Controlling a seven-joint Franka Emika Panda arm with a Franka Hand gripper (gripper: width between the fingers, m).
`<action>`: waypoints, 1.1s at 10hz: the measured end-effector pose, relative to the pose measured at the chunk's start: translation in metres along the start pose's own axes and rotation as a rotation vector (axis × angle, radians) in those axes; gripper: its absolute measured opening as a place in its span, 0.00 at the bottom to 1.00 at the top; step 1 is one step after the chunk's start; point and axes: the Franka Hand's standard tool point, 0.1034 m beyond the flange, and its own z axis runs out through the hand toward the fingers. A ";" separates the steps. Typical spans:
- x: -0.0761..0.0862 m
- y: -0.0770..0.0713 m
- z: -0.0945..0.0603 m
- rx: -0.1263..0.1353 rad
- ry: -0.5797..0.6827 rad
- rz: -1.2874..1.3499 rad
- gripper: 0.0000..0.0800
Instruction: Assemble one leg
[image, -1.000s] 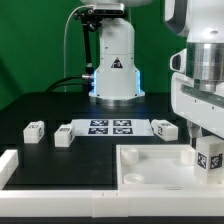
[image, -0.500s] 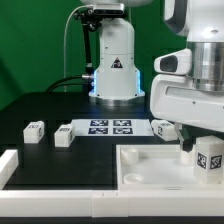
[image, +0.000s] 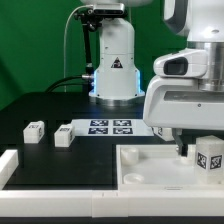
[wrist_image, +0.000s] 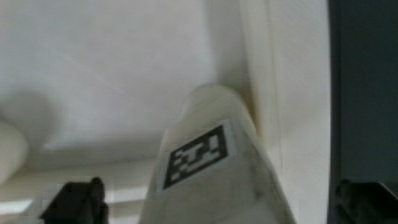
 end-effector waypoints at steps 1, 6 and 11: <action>0.000 0.000 0.000 0.000 0.000 -0.047 0.81; 0.002 0.006 0.000 -0.035 0.000 -0.416 0.81; 0.002 0.007 0.000 -0.036 0.001 -0.369 0.37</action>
Offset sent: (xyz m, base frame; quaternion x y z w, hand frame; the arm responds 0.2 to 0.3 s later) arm -0.0012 0.0026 0.0041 -0.0063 0.0080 -0.1791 0.9838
